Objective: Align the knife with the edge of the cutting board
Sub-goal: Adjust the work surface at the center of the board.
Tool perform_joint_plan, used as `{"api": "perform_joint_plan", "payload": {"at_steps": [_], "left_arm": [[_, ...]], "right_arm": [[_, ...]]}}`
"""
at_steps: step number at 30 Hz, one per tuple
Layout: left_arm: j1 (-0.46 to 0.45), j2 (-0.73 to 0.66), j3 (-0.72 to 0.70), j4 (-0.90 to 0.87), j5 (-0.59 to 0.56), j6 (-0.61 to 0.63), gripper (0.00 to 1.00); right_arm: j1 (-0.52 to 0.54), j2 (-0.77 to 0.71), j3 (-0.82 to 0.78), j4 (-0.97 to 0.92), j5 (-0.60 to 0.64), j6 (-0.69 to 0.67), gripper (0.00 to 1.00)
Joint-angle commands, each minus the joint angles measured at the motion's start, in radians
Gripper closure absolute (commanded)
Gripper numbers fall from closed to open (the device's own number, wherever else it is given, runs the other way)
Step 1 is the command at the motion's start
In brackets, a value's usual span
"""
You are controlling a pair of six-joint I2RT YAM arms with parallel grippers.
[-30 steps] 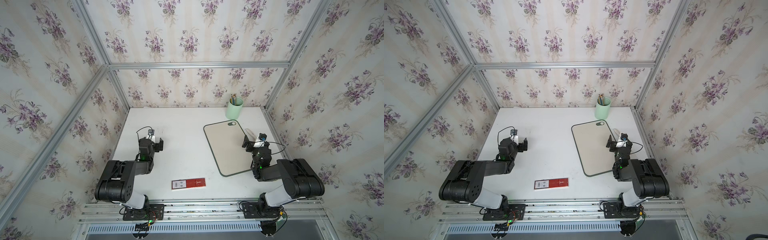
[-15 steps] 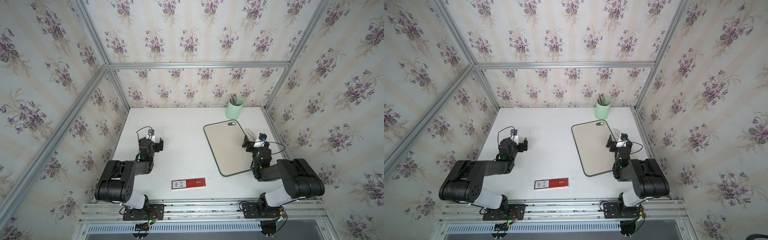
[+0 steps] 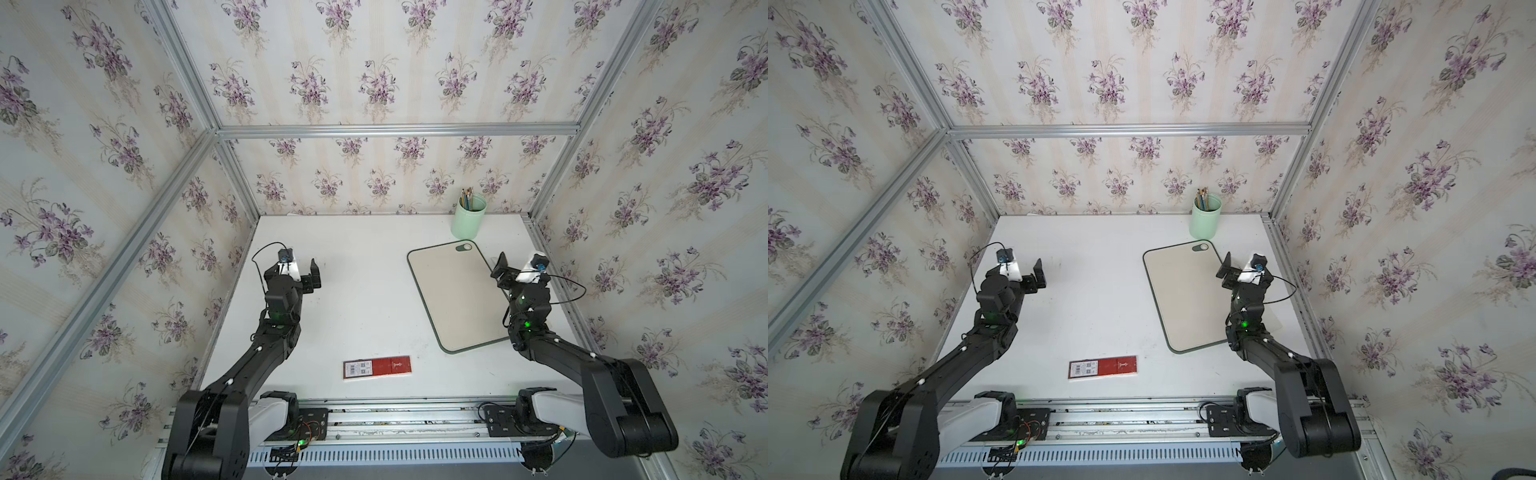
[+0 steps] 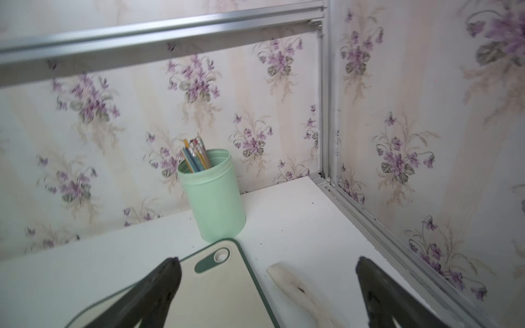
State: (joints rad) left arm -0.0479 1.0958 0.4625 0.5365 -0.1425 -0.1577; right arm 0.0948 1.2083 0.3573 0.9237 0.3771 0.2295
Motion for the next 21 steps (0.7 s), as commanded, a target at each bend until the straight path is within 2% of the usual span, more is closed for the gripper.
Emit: {"api": "perform_joint_plan", "payload": {"at_steps": [1, 2, 3, 4, 5, 8, 10, 14, 18, 21], "left_arm": [[0.038, 0.039, 0.0, -0.177, 0.168, -0.332, 0.01], [0.053, 0.065, 0.01, -0.17, 0.278, -0.367, 0.01], [0.058, 0.098, 0.031, -0.179, 0.4, -0.375, 0.01], [0.055, 0.132, 0.065, -0.205, 0.52, -0.346, 0.0], [0.035, 0.155, 0.096, -0.257, 0.559, -0.337, 0.01], [-0.088, 0.19, 0.164, -0.406, 0.508, -0.287, 0.01], [-0.189, 0.193, 0.18, -0.447, 0.41, -0.278, 0.01], [-0.313, 0.272, 0.224, -0.467, 0.44, -0.318, 0.01], [-0.438, 0.404, 0.293, -0.508, 0.404, -0.315, 0.01], [-0.5, 0.489, 0.331, -0.51, 0.396, -0.31, 0.01]], "right_arm": [[-0.071, -0.005, 0.063, -0.367, -0.056, 0.384, 0.0], [-0.087, 0.015, 0.084, -0.377, -0.146, 0.343, 0.0], [-0.09, 0.047, 0.127, -0.424, -0.175, 0.307, 0.0], [-0.09, 0.088, 0.186, -0.509, -0.171, 0.301, 0.0], [-0.09, 0.13, 0.243, -0.595, -0.15, 0.311, 0.0], [-0.095, 0.304, 0.465, -0.823, -0.129, 0.292, 0.0], [-0.095, 0.426, 0.592, -0.91, -0.136, 0.276, 0.0], [-0.124, 0.638, 0.829, -1.06, -0.141, 0.256, 0.0], [-0.192, 0.801, 0.999, -1.174, -0.222, 0.271, 0.0], [-0.215, 0.861, 1.032, -1.153, -0.249, 0.262, 0.01]]}}
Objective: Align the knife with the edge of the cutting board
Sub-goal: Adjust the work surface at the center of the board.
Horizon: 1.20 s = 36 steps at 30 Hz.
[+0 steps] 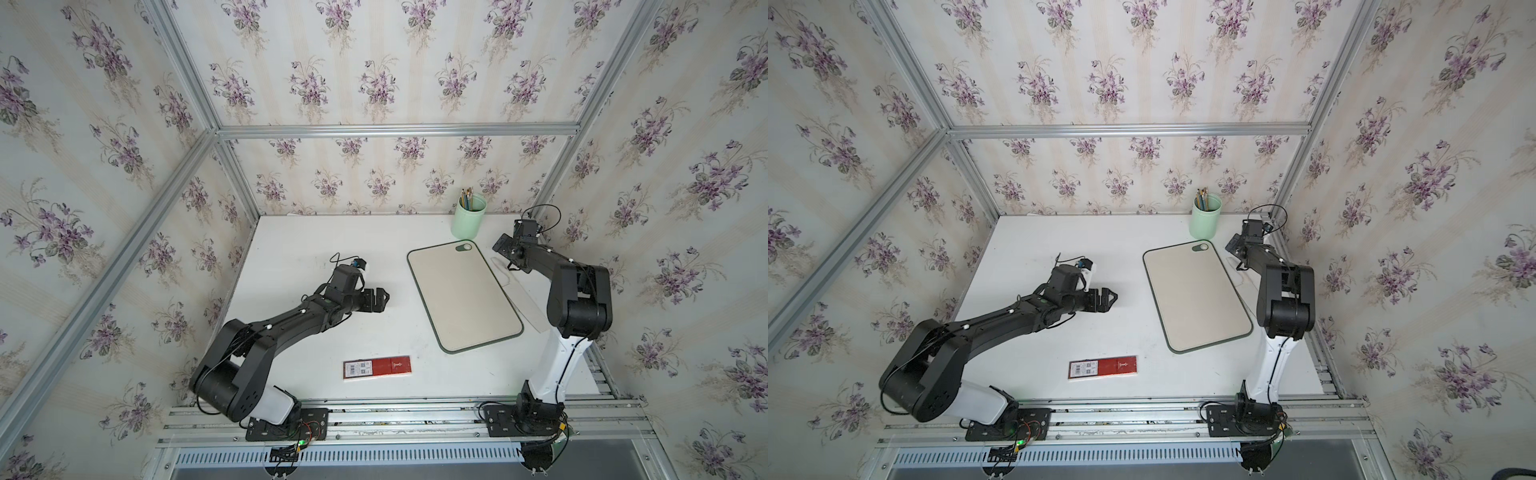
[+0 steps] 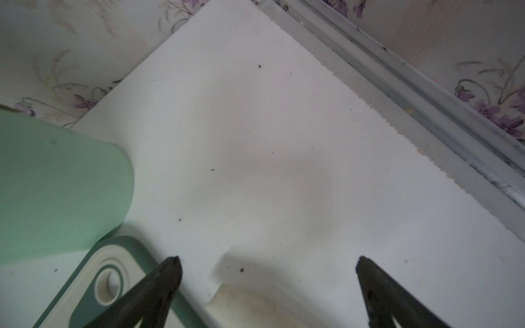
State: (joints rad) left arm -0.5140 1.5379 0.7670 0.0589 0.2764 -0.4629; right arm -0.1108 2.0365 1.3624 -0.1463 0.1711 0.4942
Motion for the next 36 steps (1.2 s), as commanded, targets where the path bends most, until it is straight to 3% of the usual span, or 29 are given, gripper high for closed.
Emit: {"api": "perform_joint_plan", "payload": {"at_steps": [1, 5, 10, 14, 19, 26, 29, 33, 36], "left_arm": [[-0.046, 0.076, 0.039, -0.033, -0.023, -0.009, 0.01], [-0.068, 0.143, 0.064, -0.035, -0.017, -0.026, 0.01], [-0.073, 0.159, 0.058, -0.022, -0.025, -0.042, 0.0], [-0.073, 0.165, 0.039, -0.018, -0.053, -0.051, 0.01], [-0.072, 0.159, 0.009, -0.013, -0.08, -0.068, 0.01], [-0.063, 0.102, -0.057, -0.018, -0.15, -0.1, 0.01], [-0.054, 0.07, -0.082, -0.027, -0.173, -0.107, 0.01], [-0.046, 0.019, -0.114, -0.046, -0.213, -0.11, 0.01], [-0.029, -0.017, -0.135, -0.051, -0.232, -0.118, 0.01]], "right_arm": [[-0.012, 0.054, 0.041, -0.088, -0.056, -0.008, 0.01], [-0.003, 0.074, 0.055, -0.141, -0.18, -0.017, 0.12], [0.05, 0.016, -0.025, -0.068, -0.344, 0.008, 0.14], [0.128, 0.066, 0.064, -0.14, -0.292, -0.061, 0.13], [0.178, 0.16, 0.162, -0.217, -0.392, -0.09, 0.13], [0.307, 0.206, 0.181, -0.221, -0.459, -0.162, 0.12], [0.344, 0.224, 0.218, -0.249, -0.414, -0.179, 0.11], [0.37, 0.167, 0.203, -0.23, -0.211, -0.169, 0.0], [0.387, 0.072, 0.145, -0.166, -0.097, -0.172, 0.0]]}}
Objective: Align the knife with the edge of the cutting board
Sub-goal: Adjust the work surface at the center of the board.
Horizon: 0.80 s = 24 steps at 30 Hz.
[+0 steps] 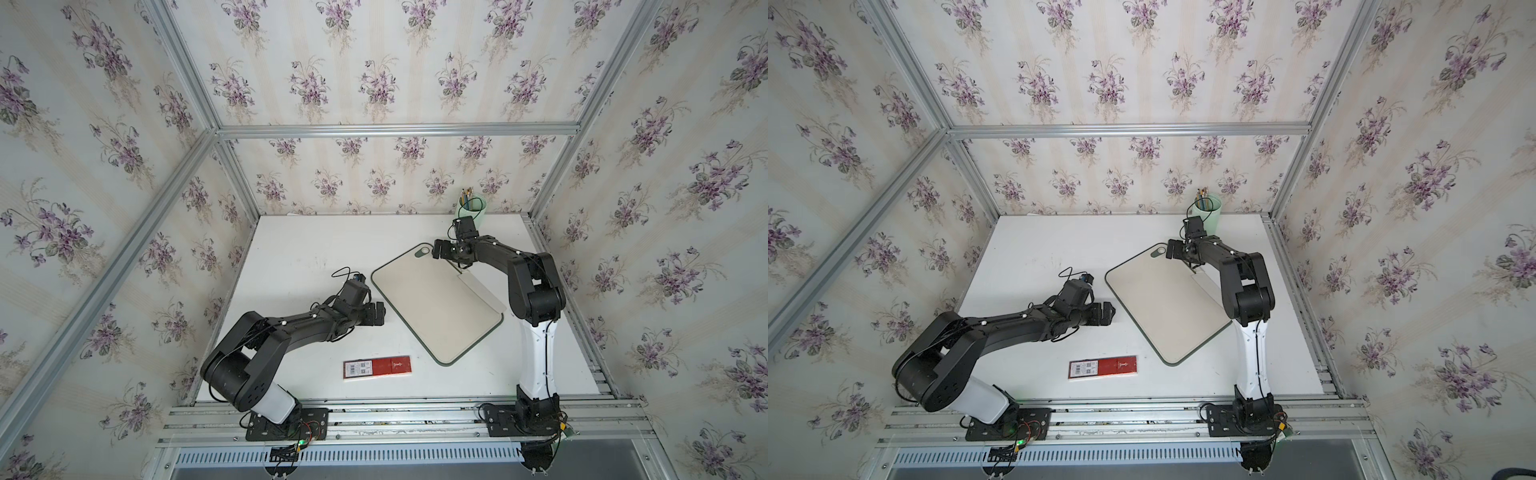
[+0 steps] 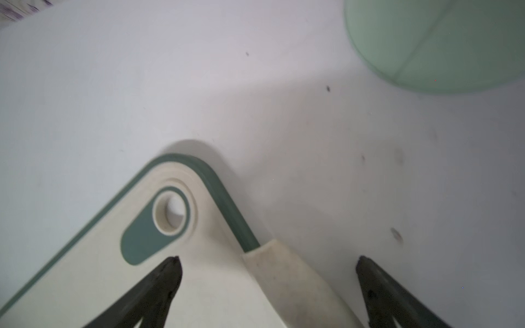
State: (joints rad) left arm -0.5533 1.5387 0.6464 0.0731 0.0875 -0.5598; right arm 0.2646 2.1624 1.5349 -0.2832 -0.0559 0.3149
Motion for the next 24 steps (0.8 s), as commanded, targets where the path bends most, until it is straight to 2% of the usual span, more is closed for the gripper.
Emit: {"api": "perform_joint_plan", "payload": {"at_steps": [1, 7, 12, 18, 20, 24], "left_arm": [[0.02, -0.026, -0.018, -0.065, -0.04, -0.023, 0.01], [0.039, -0.051, -0.019, -0.073, -0.038, -0.017, 0.01], [0.043, -0.047, -0.025, -0.06, -0.03, -0.022, 0.01], [0.044, -0.056, -0.047, -0.055, -0.018, -0.024, 0.01], [0.043, -0.056, -0.053, -0.056, -0.02, -0.022, 0.01], [0.044, -0.04, -0.053, -0.039, 0.002, -0.027, 0.01]], "right_arm": [[0.015, -0.088, -0.046, -0.014, 0.154, 0.009, 0.0], [0.048, -0.231, -0.128, 0.009, 0.142, 0.037, 0.0], [0.077, -0.151, -0.105, 0.006, -0.045, 0.093, 0.02], [0.084, 0.0, 0.005, -0.096, 0.041, 0.139, 0.01], [0.083, 0.012, 0.006, -0.103, 0.093, 0.142, 0.0], [0.073, 0.015, 0.013, -0.119, 0.116, 0.144, 0.0]]}}
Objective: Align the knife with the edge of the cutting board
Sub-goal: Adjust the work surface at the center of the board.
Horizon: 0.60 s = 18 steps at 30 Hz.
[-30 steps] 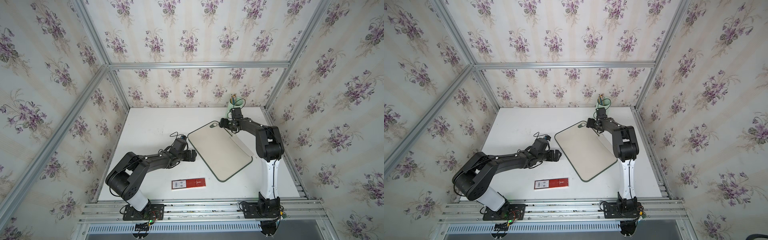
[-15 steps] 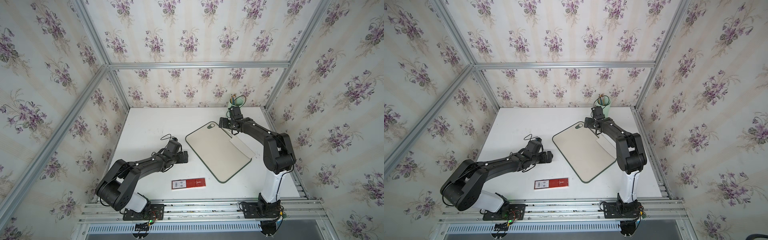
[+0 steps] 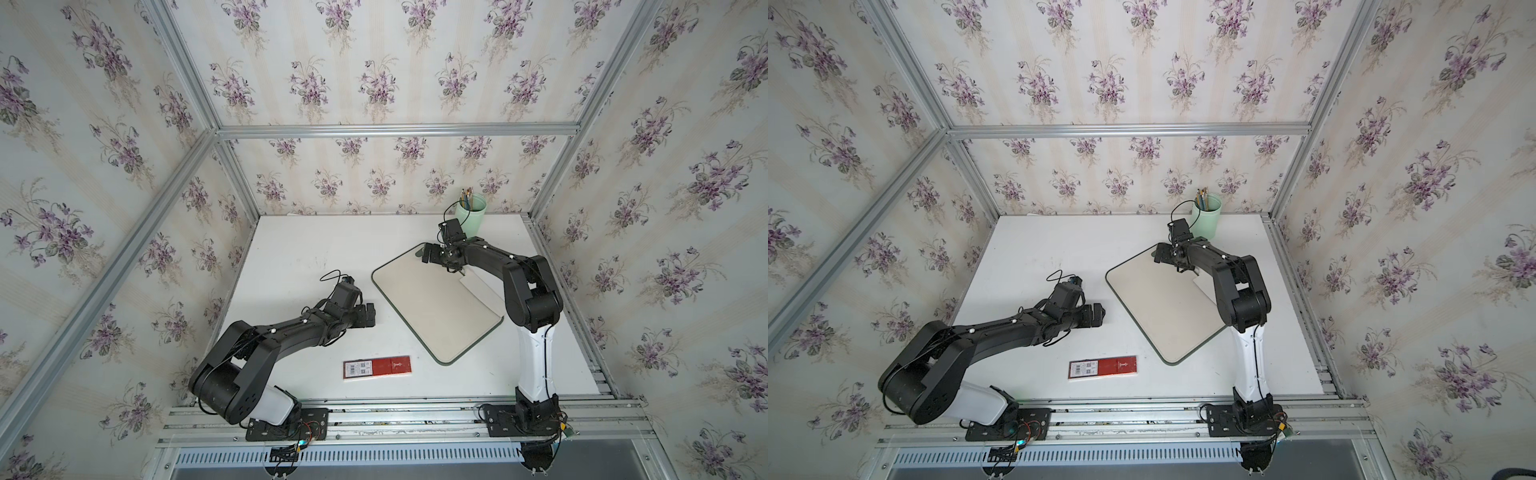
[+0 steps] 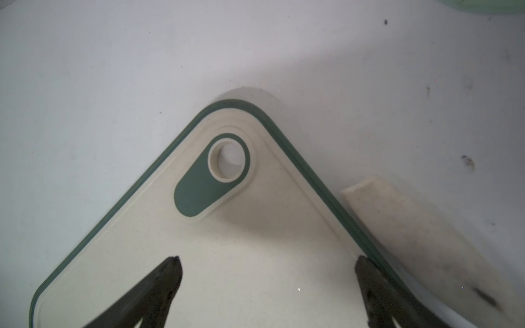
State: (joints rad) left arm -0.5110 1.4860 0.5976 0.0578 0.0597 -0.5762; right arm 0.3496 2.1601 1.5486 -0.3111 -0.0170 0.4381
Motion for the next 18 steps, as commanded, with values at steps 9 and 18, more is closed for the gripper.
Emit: {"api": "perform_joint_plan", "payload": {"at_steps": [9, 18], "left_arm": [[0.0, 0.037, -0.019, 0.002, 0.046, -0.017, 0.01], [0.0, 0.049, -0.012, 0.01, 0.061, -0.019, 0.01]], "right_arm": [[-0.023, -0.041, -0.048, -0.067, 0.156, 0.011, 0.0], [-0.054, -0.039, -0.029, -0.084, 0.136, -0.013, 0.0]]}}
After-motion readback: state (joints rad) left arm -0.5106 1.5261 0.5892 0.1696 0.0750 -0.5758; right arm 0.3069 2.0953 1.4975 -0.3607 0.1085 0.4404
